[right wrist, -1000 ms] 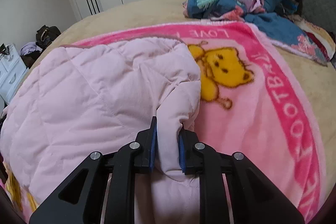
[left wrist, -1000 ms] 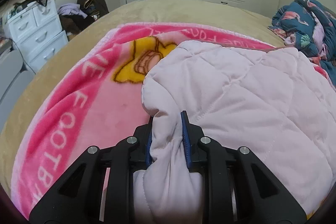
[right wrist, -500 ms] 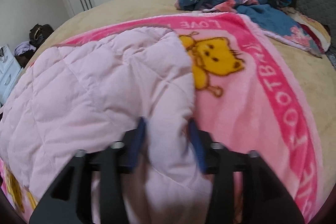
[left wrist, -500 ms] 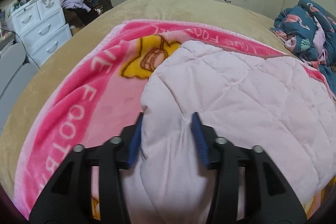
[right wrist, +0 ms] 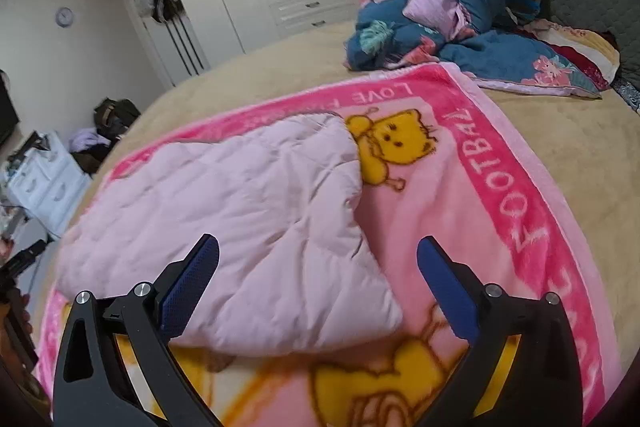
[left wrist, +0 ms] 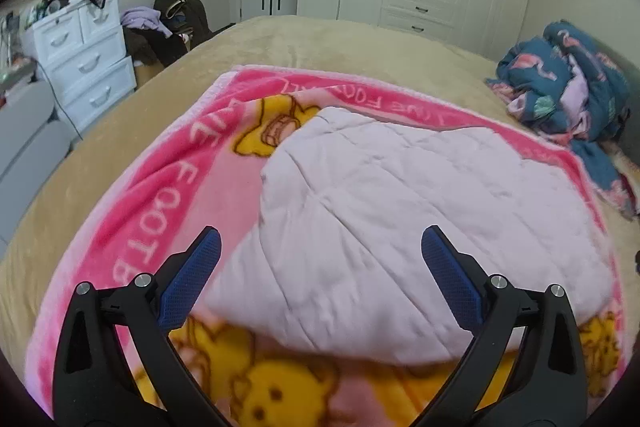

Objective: Fold large clothes

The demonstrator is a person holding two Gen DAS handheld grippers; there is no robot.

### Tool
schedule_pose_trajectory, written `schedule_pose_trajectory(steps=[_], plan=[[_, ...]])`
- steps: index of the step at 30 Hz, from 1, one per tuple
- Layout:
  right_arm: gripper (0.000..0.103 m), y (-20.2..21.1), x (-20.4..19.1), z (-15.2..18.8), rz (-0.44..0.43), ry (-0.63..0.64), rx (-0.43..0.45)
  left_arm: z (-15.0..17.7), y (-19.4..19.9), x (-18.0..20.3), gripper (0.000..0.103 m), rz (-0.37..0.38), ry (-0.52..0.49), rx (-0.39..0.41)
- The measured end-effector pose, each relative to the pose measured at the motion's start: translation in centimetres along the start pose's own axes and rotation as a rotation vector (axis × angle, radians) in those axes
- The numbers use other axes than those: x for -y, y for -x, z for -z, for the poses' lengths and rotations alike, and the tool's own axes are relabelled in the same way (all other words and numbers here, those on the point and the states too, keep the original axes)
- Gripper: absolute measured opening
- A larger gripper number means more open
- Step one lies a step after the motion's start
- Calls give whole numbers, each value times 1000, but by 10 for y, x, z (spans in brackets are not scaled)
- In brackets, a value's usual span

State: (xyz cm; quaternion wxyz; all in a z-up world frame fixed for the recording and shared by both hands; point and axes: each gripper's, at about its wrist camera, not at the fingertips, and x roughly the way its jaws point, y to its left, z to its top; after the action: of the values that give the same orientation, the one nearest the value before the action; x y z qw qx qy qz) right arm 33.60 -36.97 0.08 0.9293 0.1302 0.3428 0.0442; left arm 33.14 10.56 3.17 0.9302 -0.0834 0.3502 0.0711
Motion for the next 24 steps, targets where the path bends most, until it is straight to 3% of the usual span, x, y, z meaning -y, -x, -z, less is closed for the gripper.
schedule_pose_trajectory(steps=[9, 24], plan=[[99, 47, -5, 26, -52, 11, 50, 30, 35, 5, 94, 13, 11, 17], [99, 61, -2, 74, -72, -18, 13, 61, 52, 19, 94, 40, 2, 41]])
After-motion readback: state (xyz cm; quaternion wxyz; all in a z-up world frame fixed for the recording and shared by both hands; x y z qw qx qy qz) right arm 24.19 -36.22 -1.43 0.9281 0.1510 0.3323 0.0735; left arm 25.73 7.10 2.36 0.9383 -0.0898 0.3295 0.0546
